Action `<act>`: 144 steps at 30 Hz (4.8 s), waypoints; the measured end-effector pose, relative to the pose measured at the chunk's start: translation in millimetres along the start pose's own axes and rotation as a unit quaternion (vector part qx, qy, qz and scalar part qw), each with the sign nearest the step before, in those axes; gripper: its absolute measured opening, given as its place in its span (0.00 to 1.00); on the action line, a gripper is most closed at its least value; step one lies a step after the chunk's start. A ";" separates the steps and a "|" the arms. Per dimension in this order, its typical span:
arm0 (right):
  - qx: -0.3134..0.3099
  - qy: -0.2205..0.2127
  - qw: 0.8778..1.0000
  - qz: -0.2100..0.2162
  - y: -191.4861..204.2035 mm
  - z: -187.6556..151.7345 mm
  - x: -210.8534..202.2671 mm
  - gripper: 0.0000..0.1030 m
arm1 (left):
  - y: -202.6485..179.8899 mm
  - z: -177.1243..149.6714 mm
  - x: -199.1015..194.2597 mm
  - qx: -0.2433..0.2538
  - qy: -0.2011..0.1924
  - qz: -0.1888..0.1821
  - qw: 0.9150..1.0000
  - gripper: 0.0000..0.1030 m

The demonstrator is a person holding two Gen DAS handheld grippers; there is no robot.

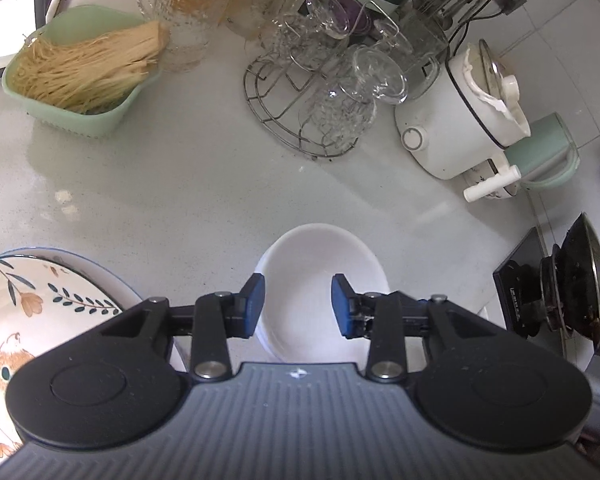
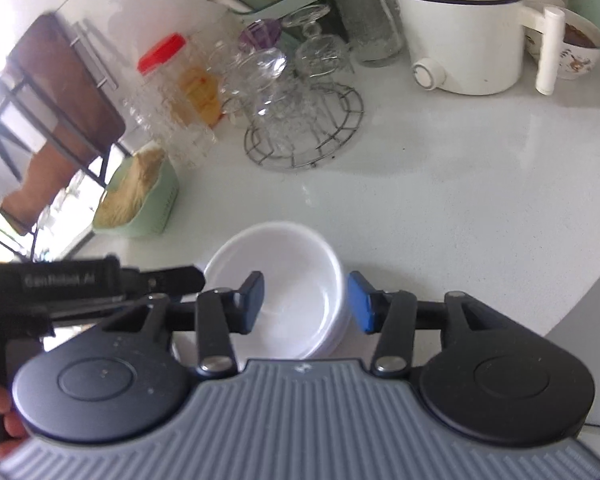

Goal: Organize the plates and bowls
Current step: 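Open both tools off the white bowl rim, then close both tools on the rim of the nested white-and-blue bowl stack, then carry the bowl stack with both tools over the deer plate and lower it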

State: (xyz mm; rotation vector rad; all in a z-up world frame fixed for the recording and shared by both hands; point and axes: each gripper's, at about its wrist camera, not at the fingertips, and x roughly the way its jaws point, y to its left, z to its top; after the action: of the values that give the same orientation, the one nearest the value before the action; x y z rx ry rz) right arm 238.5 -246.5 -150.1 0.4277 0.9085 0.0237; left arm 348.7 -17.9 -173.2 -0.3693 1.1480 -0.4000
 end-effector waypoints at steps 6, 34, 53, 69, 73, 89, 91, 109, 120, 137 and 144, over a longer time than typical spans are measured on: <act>0.055 0.019 0.998 0.002 -22.3 0.9 11.8 0.48 | 4.8 1.2 20.2 -0.023 0.018 0.043 0.999 0.44; 0.138 0.050 0.987 0.060 -51.3 -11.3 61.1 0.31 | -1.5 7.8 70.7 -0.007 0.038 0.036 0.999 0.44; 0.127 0.057 0.989 0.060 -45.6 -18.9 48.5 0.27 | -1.2 -8.4 44.8 -0.018 0.020 0.032 0.999 0.33; 0.115 0.055 0.989 0.076 -22.7 -12.9 -11.2 0.27 | -15.5 -18.6 -21.5 -0.028 0.022 0.021 0.999 0.33; 0.104 0.060 0.990 0.071 -16.4 -11.0 -23.1 0.28 | -11.2 -20.3 -31.9 -0.046 0.034 0.006 0.998 0.34; 0.052 0.077 0.990 0.105 18.6 -7.8 -42.0 0.28 | 7.9 -28.6 -87.6 -0.068 0.003 0.002 0.998 0.34; 0.044 0.081 0.989 0.112 26.3 -7.5 -42.0 0.28 | 14.9 -28.4 -96.1 -0.080 -0.013 -0.002 0.997 0.34; -0.023 0.107 0.985 0.131 100.9 -8.6 -31.9 0.28 | 88.4 -39.5 -149.8 -0.164 -0.071 -0.026 0.984 0.34; -0.018 0.143 0.980 0.136 126.1 -24.7 -1.0 0.28 | 136.8 -61.0 -148.2 -0.219 -0.075 -0.007 0.973 0.35; -0.019 0.189 0.978 0.085 152.2 -45.6 61.3 0.27 | 183.5 -65.2 -105.1 -0.201 -0.069 0.049 0.976 0.35; -0.025 0.171 0.981 0.082 156.2 -35.9 55.7 0.28 | 180.6 -57.7 -108.4 -0.160 -0.064 0.075 0.982 0.35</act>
State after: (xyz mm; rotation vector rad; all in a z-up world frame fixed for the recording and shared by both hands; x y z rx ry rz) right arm 270.3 -79.9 -153.9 0.4590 1.2068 0.2780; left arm 277.6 187.5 -194.0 -0.5758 1.1069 -0.0560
